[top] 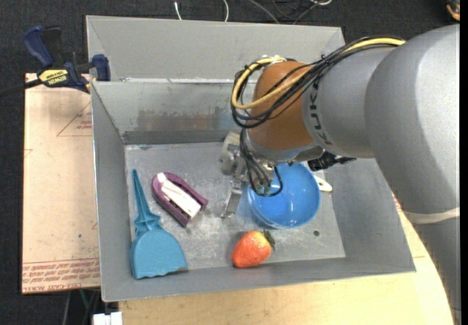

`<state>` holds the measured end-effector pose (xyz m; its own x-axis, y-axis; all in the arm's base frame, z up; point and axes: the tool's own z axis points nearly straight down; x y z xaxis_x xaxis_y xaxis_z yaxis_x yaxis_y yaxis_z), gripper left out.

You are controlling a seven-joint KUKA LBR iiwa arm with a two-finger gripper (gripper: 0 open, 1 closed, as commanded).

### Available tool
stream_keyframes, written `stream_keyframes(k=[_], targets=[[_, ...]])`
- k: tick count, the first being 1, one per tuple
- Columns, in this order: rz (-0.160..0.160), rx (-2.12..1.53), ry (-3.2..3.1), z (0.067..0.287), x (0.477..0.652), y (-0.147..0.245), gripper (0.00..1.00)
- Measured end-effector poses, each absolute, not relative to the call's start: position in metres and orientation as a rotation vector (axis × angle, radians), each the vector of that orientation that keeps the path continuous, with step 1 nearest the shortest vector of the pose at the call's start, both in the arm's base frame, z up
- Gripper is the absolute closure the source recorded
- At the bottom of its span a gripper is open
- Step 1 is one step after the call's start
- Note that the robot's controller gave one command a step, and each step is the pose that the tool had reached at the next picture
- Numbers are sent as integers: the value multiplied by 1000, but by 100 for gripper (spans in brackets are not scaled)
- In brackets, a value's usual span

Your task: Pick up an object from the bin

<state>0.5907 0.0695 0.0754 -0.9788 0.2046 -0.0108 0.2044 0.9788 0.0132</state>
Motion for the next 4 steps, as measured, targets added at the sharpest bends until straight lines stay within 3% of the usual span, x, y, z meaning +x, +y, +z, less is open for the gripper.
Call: stream_keyframes(k=[1, 2, 4], targets=[[22, 285, 3091, 116, 589, 67, 0], [20, 324, 3118, 71, 585, 79, 100], [23, 323, 3115, 83, 586, 92, 100]])
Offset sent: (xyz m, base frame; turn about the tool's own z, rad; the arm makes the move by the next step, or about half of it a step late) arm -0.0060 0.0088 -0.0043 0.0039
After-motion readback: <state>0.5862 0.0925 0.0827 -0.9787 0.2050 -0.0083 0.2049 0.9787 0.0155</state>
